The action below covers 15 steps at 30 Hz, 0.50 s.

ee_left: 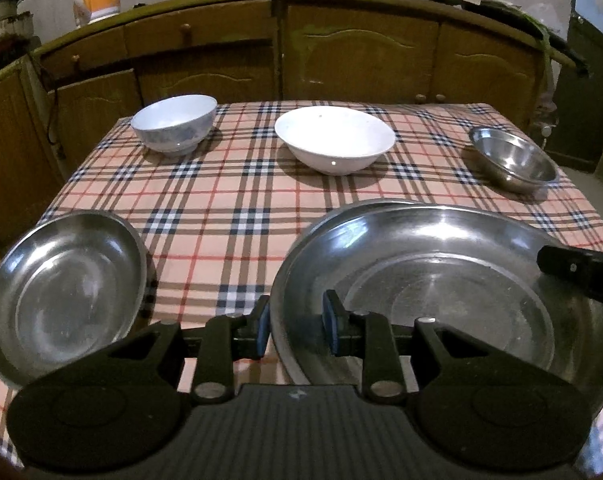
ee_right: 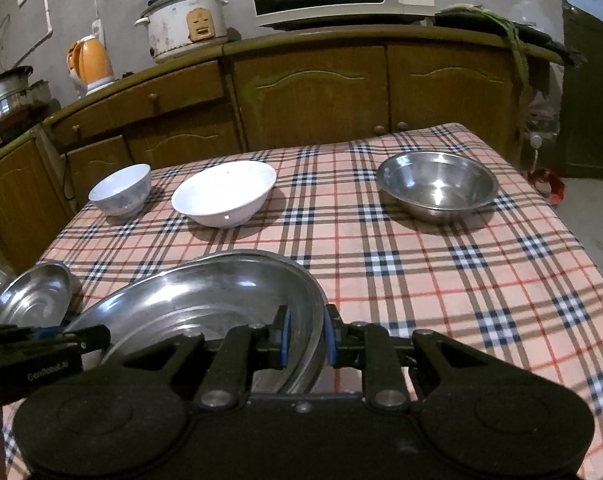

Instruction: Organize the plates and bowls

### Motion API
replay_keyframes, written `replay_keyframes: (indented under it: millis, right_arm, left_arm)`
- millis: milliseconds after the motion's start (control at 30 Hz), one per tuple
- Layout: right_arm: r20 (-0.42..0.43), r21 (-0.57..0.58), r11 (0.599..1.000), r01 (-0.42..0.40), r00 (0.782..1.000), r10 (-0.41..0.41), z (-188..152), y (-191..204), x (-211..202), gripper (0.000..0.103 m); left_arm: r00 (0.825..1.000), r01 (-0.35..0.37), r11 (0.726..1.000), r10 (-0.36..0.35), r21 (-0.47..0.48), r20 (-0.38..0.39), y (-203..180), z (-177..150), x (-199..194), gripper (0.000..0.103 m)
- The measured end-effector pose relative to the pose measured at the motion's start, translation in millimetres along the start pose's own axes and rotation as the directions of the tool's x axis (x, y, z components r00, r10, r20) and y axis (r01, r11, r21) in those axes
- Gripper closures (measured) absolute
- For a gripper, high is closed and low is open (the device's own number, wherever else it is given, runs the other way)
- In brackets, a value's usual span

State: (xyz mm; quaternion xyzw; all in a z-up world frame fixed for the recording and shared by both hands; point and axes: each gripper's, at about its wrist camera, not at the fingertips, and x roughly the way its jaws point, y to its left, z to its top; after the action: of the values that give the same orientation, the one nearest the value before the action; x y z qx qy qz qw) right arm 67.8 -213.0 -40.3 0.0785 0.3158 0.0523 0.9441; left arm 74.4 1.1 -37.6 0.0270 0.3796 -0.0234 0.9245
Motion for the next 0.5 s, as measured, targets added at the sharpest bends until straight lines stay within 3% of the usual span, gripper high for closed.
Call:
replay_keyframes:
  millis: [500]
  right_arm:
    - [0.012, 0.030, 0.999, -0.024, 1.000, 0.024, 8.3, -4.6, 38.7, 0.080]
  left_arm:
    - [1.000, 0.011, 1.000, -0.011, 0.009, 0.006, 6.7, 9.6, 32.0, 0.075]
